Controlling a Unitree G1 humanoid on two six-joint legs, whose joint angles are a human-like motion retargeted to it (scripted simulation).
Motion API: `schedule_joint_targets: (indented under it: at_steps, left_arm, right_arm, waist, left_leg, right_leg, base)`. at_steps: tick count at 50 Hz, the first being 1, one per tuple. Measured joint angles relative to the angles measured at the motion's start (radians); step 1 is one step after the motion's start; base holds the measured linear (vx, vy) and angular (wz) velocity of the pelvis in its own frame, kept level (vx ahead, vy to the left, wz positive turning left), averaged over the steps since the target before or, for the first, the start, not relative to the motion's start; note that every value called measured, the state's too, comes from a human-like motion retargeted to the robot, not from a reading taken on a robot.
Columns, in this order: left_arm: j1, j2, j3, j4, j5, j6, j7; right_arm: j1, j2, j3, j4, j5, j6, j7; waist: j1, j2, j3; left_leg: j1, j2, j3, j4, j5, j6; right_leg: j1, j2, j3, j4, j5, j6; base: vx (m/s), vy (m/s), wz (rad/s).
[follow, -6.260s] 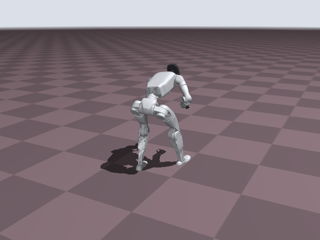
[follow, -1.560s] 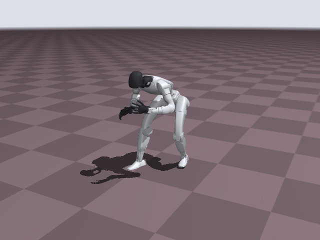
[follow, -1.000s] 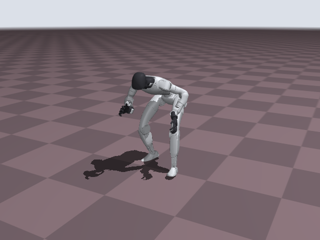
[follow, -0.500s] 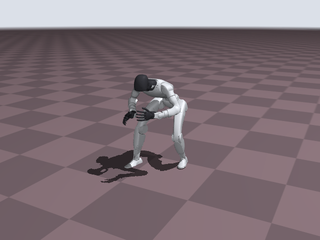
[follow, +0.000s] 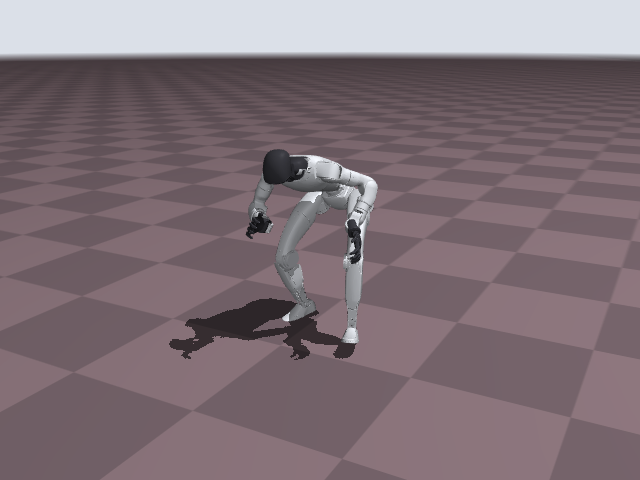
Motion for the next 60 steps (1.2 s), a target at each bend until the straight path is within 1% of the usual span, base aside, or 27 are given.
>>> schedule_joint_targets:
  at_steps: [2,3,5,6,8,12,13,15,17,19,22,25,27,29,30,32,35,38,40,43,45,47,50,53,55,58,60]
  left_arm:
    - [-0.064,0.023,-0.030,0.018,0.023,0.005,0.006]
    - [-0.098,0.035,-0.044,0.025,0.032,0.011,0.011]
    - [-0.180,0.061,-0.080,0.038,0.048,0.023,0.025]
    - [-0.235,0.073,-0.107,0.046,0.057,0.027,0.036]
    - [-0.355,0.092,-0.166,0.059,0.082,0.034,0.057]
    - [-0.638,0.109,-0.308,0.074,0.151,0.044,0.083]
    - [-0.696,0.112,-0.343,0.076,0.167,0.048,0.086]
    - [-0.810,0.116,-0.409,0.077,0.197,0.056,0.088]
    - [-0.925,0.121,-0.464,0.076,0.229,0.064,0.086]
    - [-1.037,0.130,-0.509,0.077,0.261,0.071,0.080]
    - [-1.185,0.159,-0.558,0.082,0.295,0.076,0.065]
    - [-1.288,0.194,-0.580,0.075,0.310,0.065,0.048]
    - [-1.296,0.212,-0.583,0.071,0.316,0.056,0.033]
    - [-1.257,0.227,-0.575,0.067,0.322,0.047,0.017]
    - [-1.226,0.233,-0.566,0.064,0.323,0.043,0.009]
    - [-1.140,0.245,-0.550,0.058,0.320,0.032,0.001]
    - [-0.945,0.254,-0.465,0.035,0.308,0.032,0.020]
    - [-0.729,0.255,-0.388,0.024,0.287,0.038,0.038]
    - [-0.583,0.249,-0.324,0.017,0.279,0.057,0.045]
    - [-0.402,0.247,-0.245,0.016,0.274,0.083,0.042]
    - [-0.288,0.239,-0.177,0.005,0.266,0.093,0.037]
    - [-0.176,0.217,-0.110,-0.010,0.260,0.097,0.031]
    - [-0.068,0.177,-0.049,-0.032,0.235,0.082,0.015]
    - [-0.017,0.140,0.003,-0.060,0.196,0.058,0.000]
    - [-0.003,0.120,0.024,-0.072,0.172,0.044,-0.003]
    - [-0.002,0.107,0.034,-0.073,0.184,0.038,0.015]
    - [-0.025,0.105,0.028,-0.073,0.195,0.040,0.022]
  right_arm:
    - [0.043,0.025,-0.024,0.003,0.017,-0.017,-0.007]
    - [0.070,0.041,-0.038,0.004,0.027,-0.025,-0.011]
    - [0.138,0.075,-0.073,0.006,0.047,-0.042,-0.020]
    - [0.182,0.091,-0.094,0.004,0.057,-0.051,-0.021]
    - [0.264,0.118,-0.131,0.001,0.076,-0.065,-0.017]
    - [0.393,0.131,-0.181,-0.004,0.104,-0.081,0.020]
    - [0.424,0.130,-0.182,-0.004,0.110,-0.084,0.031]
    - [0.476,0.111,-0.182,-0.011,0.118,-0.093,0.048]
    - [0.501,0.078,-0.184,-0.021,0.120,-0.102,0.055]
    - [0.499,0.047,-0.187,-0.028,0.118,-0.109,0.052]
    - [0.448,0.019,-0.190,-0.028,0.105,-0.107,0.033]
    - [0.361,0.002,-0.199,-0.018,0.081,-0.098,0.000]
    - [0.316,0.004,-0.201,-0.008,0.061,-0.089,-0.018]
    - [0.277,0.012,-0.194,0.003,0.037,-0.079,-0.033]
    - [0.258,0.016,-0.189,0.007,0.024,-0.073,-0.039]
    - [0.209,0.027,-0.164,0.014,0.006,-0.054,-0.029]
    - [0.159,0.023,-0.156,0.006,-0.027,-0.037,-0.061]
    - [0.098,0.036,-0.123,0.002,-0.028,-0.022,-0.062]
    - [0.063,0.039,-0.104,-0.004,-0.018,-0.027,-0.067]
    - [-0.020,0.059,-0.056,0.005,0.011,-0.037,-0.035]
    - [-0.064,0.065,-0.040,0.006,0.018,-0.042,-0.028]
    - [-0.074,0.064,-0.035,0.000,0.012,-0.045,-0.036]
    - [-0.093,0.050,-0.023,-0.004,-0.006,-0.033,-0.032]
    - [-0.124,0.028,-0.013,-0.007,-0.026,-0.008,-0.029]
    - [-0.131,0.020,-0.011,-0.006,-0.031,0.004,-0.031]
    - [-0.096,0.027,-0.019,-0.013,0.004,-0.030,-0.031]
    - [-0.054,0.038,-0.034,-0.015,0.024,-0.053,-0.028]
  waist:
    - [0.021,-0.030,0.000]
    - [0.026,-0.044,0.000]
    - [0.022,-0.068,0.000]
    - [0.017,-0.077,0.000]
    - [0.006,-0.091,0.000]
    - [-0.008,-0.094,0.000]
    - [-0.014,-0.083,0.000]
    - [-0.023,-0.059,0.000]
    - [-0.028,-0.039,0.000]
    - [-0.032,-0.024,0.000]
    - [-0.040,-0.020,0.000]
    - [-0.081,-0.030,0.000]
    - [-0.119,-0.023,0.000]
    - [-0.143,-0.007,0.000]
    - [-0.148,0.003,0.000]
    - [-0.135,0.019,0.000]
    - [-0.091,0.062,0.000]
    - [-0.066,0.080,0.000]
    - [-0.056,0.090,0.000]
    - [-0.055,0.077,0.000]
    - [-0.061,0.066,0.000]
    - [-0.063,0.050,0.000]
    - [-0.051,0.030,0.000]
    - [-0.028,0.029,0.000]
    - [0.001,0.019,0.000]
    - [0.058,-0.019,0.000]
    - [0.084,-0.046,0.000]
  left_leg:
    - [0.058,-0.011,0.022,-0.132,0.058,-0.031]
    - [0.074,-0.014,0.019,-0.147,0.085,-0.038]
    - [0.085,-0.014,0.001,-0.103,0.108,-0.033]
    - [0.080,-0.011,-0.012,-0.052,0.100,-0.023]
    - [0.071,-0.005,-0.035,0.037,0.078,-0.003]
    - [0.079,0.002,-0.077,0.150,0.010,0.025]
    - [0.095,0.003,-0.100,0.177,-0.012,0.026]
    - [0.123,0.009,-0.138,0.228,-0.053,0.022]
    - [0.142,0.016,-0.162,0.266,-0.089,0.014]
    - [0.149,0.022,-0.177,0.294,-0.118,0.006]
    - [0.146,0.025,-0.172,0.314,-0.146,-0.005]
    - [0.133,-0.020,-0.131,0.307,-0.155,-0.016]
    - [0.138,-0.067,-0.118,0.306,-0.161,-0.020]
    - [0.153,-0.099,-0.119,0.313,-0.169,-0.013]
    - [0.160,-0.108,-0.120,0.320,-0.175,-0.005]
    - [0.175,-0.100,-0.123,0.325,-0.193,0.006]
    - [0.202,-0.059,-0.141,0.364,-0.244,0.021]
    - [0.212,-0.020,-0.157,0.425,-0.225,0.023]
    - [0.178,0.009,-0.178,0.519,-0.141,0.025]
    - [0.060,0.044,-0.211,0.660,0.068,0.004]
    - [-0.008,0.059,-0.207,0.707,0.119,-0.001]
    - [-0.016,0.076,-0.152,0.680,0.076,0.021]
    - [-0.016,0.077,-0.054,0.507,0.031,0.036]
    - [-0.016,0.035,0.010,0.211,0.038,0.020]
    - [0.018,0.007,0.049,-0.013,0.042,-0.003]
    - [0.116,-0.032,0.067,-0.302,0.085,-0.056]
    - [0.151,-0.045,0.034,-0.377,0.148,-0.075]
  right_leg:
    - [0.032,0.011,-0.003,0.010,-0.040,-0.002]
    - [0.048,0.013,-0.005,0.022,-0.060,-0.006]
    - [0.072,-0.001,-0.010,0.066,-0.082,-0.016]
    - [0.073,-0.012,-0.010,0.105,-0.067,-0.018]
    - [0.055,-0.030,-0.002,0.197,0.013,-0.013]
    - [-0.049,-0.016,0.036,0.373,0.338,0.049]
    - [-0.049,-0.017,0.023,0.394,0.377,0.061]
    - [-0.049,-0.047,-0.026,0.392,0.378,0.057]
    - [-0.049,-0.089,-0.096,0.310,0.331,0.041]
    - [-0.049,-0.100,-0.159,0.159,0.314,0.051]
    - [-0.049,-0.057,-0.204,-0.175,0.334,0.098]
    - [-0.049,-0.031,-0.190,-0.550,0.363,0.156]
    - [-0.019,-0.033,-0.164,-0.720,0.424,0.205]
    - [0.024,-0.038,-0.145,-0.809,0.542,0.246]
    - [0.039,-0.041,-0.140,-0.826,0.604,0.259]
    - [0.039,-0.042,-0.145,-0.799,0.649,0.246]
    - [0.003,-0.019,-0.136,-0.656,0.585,0.221]
    - [-0.011,0.004,-0.124,-0.551,0.515,0.174]
    - [-0.011,0.012,-0.120,-0.489,0.464,0.131]
    - [-0.007,0.020,-0.114,-0.441,0.403,0.070]
    - [-0.002,0.015,-0.105,-0.403,0.359,0.055]
    - [0.016,0.005,-0.082,-0.345,0.305,0.052]
    - [0.029,-0.006,-0.065,-0.274,0.234,0.032]
    - [0.023,-0.009,-0.081,-0.206,0.161,0.008]
    - [0.023,0.005,-0.087,-0.163,0.117,0.006]
    - [0.044,0.047,-0.078,-0.101,0.059,0.016]
    - [0.062,0.072,-0.073,-0.067,0.021,0.008]
  base:
    - [0.48,0.05,-0.73]
    - [0.50,0.09,-0.55]
    - [0.51,0.12,-0.24]
    - [0.51,0.15,-0.05]
    - [0.49,0.17,-0.04]
    - [0.45,0.19,-0.20]
    - [0.44,0.19,-0.23]
    - [0.44,0.18,-0.22]
    - [0.41,0.16,-0.21]
    - [0.38,0.12,-0.18]
    - [0.37,0.08,-0.08]
    - [0.42,0.00,0.88]
    - [0.48,-0.08,1.59]
    - [0.49,-0.15,1.30]
    - [0.48,-0.20,0.76]
    - [0.48,-0.23,0.18]
    - [0.50,-0.26,-0.35]
    - [0.50,-0.28,-0.21]
    - [0.47,-0.27,-0.06]
    - [0.43,-0.26,0.10]
    - [0.42,-0.22,0.31]
    - [0.43,-0.18,0.29]
    - [0.40,-0.15,0.20]
    - [0.41,-0.11,-0.03]
    - [0.45,-0.06,-0.65]
    - [0.50,0.00,-1.23]
    - [0.52,0.06,-1.12]
